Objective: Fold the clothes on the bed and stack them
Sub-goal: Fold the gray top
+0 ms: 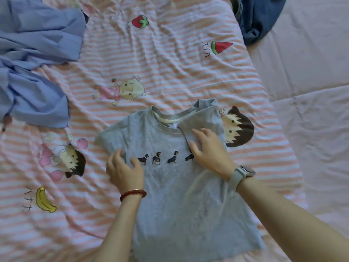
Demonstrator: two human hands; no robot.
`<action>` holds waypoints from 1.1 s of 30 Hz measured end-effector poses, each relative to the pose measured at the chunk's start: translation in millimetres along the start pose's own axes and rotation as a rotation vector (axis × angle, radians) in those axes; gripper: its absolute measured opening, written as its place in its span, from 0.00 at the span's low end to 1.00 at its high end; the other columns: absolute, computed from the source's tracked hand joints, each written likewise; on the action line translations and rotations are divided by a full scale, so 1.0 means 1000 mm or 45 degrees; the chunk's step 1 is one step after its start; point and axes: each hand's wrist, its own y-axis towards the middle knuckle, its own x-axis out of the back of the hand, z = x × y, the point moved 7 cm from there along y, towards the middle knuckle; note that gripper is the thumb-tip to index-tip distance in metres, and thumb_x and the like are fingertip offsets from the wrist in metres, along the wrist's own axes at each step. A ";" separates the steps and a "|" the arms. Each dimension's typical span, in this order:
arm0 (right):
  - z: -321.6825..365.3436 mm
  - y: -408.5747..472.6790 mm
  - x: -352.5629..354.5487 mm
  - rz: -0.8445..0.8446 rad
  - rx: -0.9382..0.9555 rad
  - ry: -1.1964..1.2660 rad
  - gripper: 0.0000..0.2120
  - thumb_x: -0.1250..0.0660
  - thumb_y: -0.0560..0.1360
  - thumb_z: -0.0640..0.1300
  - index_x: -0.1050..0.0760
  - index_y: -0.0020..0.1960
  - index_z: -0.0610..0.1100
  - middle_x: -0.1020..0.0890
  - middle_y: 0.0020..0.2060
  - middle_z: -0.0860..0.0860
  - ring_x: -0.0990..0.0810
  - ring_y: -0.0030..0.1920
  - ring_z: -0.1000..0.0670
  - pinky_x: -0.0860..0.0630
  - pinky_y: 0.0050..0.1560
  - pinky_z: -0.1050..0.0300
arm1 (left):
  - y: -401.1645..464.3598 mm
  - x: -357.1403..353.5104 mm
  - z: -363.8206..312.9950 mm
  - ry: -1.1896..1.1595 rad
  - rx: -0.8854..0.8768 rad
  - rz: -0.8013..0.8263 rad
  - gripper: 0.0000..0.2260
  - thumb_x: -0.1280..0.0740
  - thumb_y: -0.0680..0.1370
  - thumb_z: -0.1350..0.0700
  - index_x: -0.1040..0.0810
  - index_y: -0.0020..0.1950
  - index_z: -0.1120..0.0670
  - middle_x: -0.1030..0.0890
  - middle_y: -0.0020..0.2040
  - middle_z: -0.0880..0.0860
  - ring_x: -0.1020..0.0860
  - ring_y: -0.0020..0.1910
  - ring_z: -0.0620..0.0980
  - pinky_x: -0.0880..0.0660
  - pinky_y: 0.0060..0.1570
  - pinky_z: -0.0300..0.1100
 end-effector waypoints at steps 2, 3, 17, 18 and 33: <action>0.002 -0.002 -0.011 -0.027 -0.005 -0.098 0.21 0.43 0.79 0.44 0.36 0.70 0.38 0.30 0.65 0.42 0.33 0.66 0.43 0.36 0.64 0.54 | 0.019 0.011 0.024 -0.176 0.286 -0.023 0.13 0.39 0.76 0.63 0.27 0.60 0.63 0.24 0.56 0.61 0.27 0.58 0.59 0.30 0.57 0.45; 0.006 -0.003 -0.016 -0.064 0.015 -0.157 0.19 0.44 0.79 0.43 0.33 0.68 0.36 0.28 0.62 0.41 0.31 0.64 0.42 0.34 0.63 0.52 | 0.026 0.010 0.035 -0.309 0.422 0.016 0.10 0.40 0.77 0.63 0.26 0.57 0.63 0.22 0.50 0.59 0.24 0.50 0.56 0.26 0.50 0.39; 0.089 0.017 -0.111 0.331 0.328 -0.498 0.25 0.49 0.81 0.46 0.53 0.76 0.52 0.54 0.76 0.50 0.56 0.76 0.47 0.56 0.73 0.48 | 0.076 0.025 0.026 -0.582 0.323 0.264 0.16 0.30 0.75 0.58 0.27 0.60 0.58 0.21 0.50 0.52 0.21 0.48 0.49 0.24 0.49 0.41; 0.087 0.018 -0.113 0.336 0.319 -0.515 0.25 0.49 0.81 0.46 0.52 0.76 0.51 0.53 0.76 0.50 0.55 0.76 0.47 0.56 0.73 0.48 | 0.080 0.030 0.032 -0.574 0.339 0.196 0.17 0.30 0.75 0.57 0.28 0.61 0.59 0.22 0.47 0.51 0.22 0.46 0.47 0.25 0.48 0.39; 0.058 0.023 -0.073 -0.116 -0.448 1.310 0.11 0.45 0.80 0.41 0.24 0.55 0.43 0.18 0.44 0.51 0.21 0.46 0.52 0.23 0.43 0.62 | 0.006 -0.001 -0.036 -0.218 -0.631 0.846 0.04 0.36 0.74 0.55 0.23 0.47 0.50 0.22 0.52 0.42 0.28 0.48 0.40 0.32 0.52 0.39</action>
